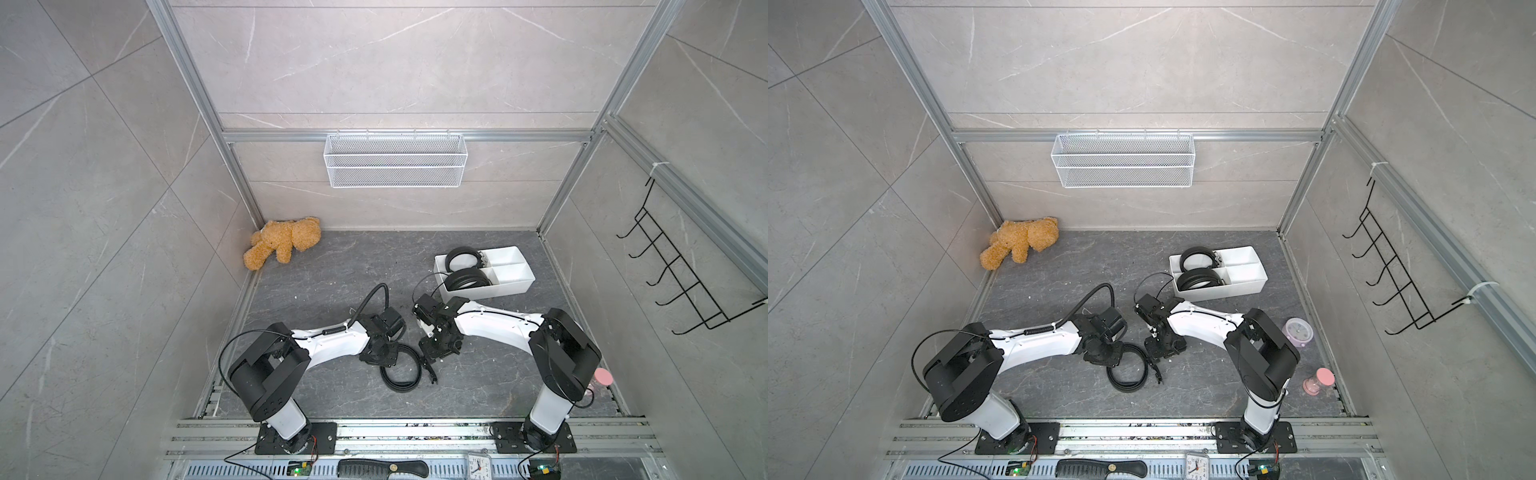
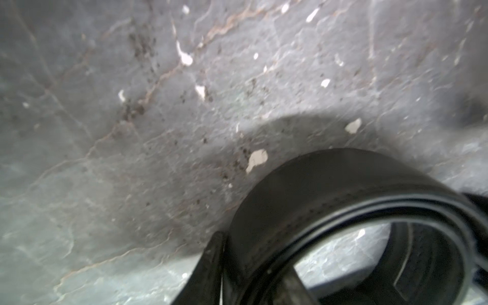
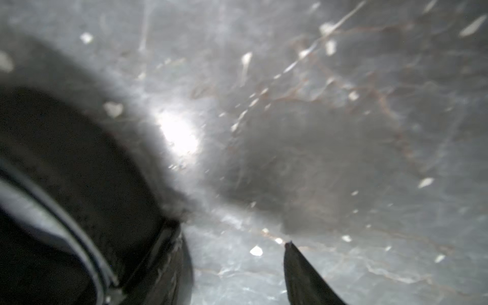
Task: Place the belts into the storage roll
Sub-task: Roll the belt at the center of the board, then pick up the belt from the center of the board.
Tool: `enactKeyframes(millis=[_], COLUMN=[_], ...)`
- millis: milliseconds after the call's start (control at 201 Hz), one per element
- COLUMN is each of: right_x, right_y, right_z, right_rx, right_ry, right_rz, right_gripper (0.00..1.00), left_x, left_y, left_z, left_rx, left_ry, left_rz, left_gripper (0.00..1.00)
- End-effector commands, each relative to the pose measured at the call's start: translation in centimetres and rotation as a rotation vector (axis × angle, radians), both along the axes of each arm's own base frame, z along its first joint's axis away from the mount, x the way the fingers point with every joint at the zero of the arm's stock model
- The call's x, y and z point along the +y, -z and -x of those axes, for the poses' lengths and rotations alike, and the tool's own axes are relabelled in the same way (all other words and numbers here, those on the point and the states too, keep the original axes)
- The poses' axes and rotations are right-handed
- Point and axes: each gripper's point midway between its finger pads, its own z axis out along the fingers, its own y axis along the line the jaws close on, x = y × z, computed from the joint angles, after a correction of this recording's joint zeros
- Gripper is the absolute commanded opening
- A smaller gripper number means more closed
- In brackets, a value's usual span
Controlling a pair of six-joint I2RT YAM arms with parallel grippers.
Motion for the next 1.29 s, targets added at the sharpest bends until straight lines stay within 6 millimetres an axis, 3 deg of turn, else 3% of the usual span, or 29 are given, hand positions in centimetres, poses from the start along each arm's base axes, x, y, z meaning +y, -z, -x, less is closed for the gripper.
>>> enactKeyframes(millis=[0,75,204,343,458,667,896,1145,1289], right_x=[1.8,1.9,1.1,-0.8,-0.4,-1.1,2.3,4.0,5.0], right_y=[-1.0,-1.2,-1.1,-0.8,-1.8,-3.9,-5.2,-2.1,-0.8], right_z=[1.6,2.5,3.4,2.9,1.9,0.5,0.1,-1.3,-0.7], right_rx=[0.015,0.02,0.009,-0.044,-0.098,-0.156,-0.137,-0.139,-0.082], right_ry=[0.041,0.07,0.12,0.148,0.15,0.1,-0.004,-0.07,-0.108], right_rz=[-0.085,-0.106,-0.115,-0.048,-0.101,-0.107,-0.232,-0.227,-0.257], right_gripper=[0.62,0.62,0.63,0.67,0.73,0.75,0.78,0.79,0.78], left_x=[0.0,-0.3,-0.8,-0.9,-0.9,-1.1,-1.2,-1.2,-1.0], left_y=[2.0,2.2,2.1,2.2,2.2,1.9,1.8,1.9,2.0], left_z=[0.7,0.7,0.5,0.6,0.7,0.5,0.5,0.8,0.9], left_rx=[0.035,0.034,0.024,0.026,0.022,0.015,0.015,0.024,0.023], left_ry=[-0.003,-0.002,0.008,0.033,0.048,0.067,0.067,0.06,0.062], left_rz=[-0.023,-0.021,-0.022,-0.039,-0.046,-0.052,-0.048,-0.043,-0.05], left_gripper=[0.22,0.11,0.05,0.03,0.03,0.02,0.02,0.02,0.02])
